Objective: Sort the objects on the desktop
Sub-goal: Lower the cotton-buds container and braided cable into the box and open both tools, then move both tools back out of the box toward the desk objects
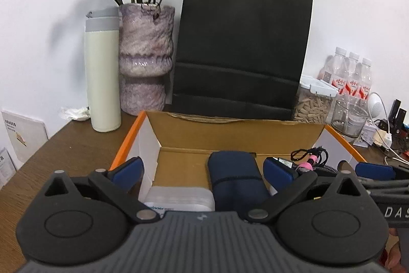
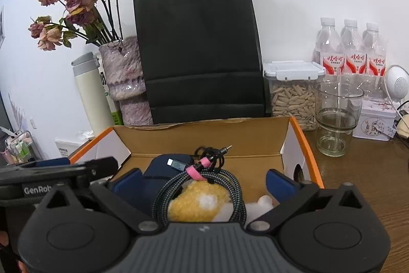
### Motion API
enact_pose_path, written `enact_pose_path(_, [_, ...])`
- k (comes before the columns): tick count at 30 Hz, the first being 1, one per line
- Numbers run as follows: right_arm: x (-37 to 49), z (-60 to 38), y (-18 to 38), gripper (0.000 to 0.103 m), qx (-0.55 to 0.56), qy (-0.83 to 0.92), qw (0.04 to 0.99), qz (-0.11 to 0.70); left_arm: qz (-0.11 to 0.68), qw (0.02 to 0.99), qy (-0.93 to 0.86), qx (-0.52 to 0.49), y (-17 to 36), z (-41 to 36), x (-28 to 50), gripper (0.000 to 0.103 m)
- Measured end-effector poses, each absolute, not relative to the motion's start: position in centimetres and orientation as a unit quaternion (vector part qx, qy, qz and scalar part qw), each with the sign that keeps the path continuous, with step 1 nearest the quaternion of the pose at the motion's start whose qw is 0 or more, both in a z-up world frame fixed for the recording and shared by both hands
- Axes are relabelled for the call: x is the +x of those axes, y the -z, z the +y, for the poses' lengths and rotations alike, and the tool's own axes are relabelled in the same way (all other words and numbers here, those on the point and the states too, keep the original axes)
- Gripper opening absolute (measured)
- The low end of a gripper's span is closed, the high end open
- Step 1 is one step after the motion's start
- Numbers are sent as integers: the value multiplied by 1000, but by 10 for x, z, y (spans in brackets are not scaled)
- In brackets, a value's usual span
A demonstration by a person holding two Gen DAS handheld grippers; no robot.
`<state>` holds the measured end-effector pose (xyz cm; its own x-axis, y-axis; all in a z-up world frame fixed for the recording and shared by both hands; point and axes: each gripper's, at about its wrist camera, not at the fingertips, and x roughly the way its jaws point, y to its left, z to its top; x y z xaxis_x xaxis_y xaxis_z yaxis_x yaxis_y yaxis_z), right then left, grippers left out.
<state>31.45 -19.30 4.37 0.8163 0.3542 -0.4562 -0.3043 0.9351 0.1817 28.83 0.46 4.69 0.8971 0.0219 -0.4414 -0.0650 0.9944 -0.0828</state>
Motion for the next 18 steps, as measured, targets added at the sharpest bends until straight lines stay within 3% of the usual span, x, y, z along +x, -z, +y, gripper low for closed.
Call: enact_pose_path(18, [307, -189, -50, 103, 31, -172, 954, 244, 221, 974, -27, -47, -51, 3, 285, 103])
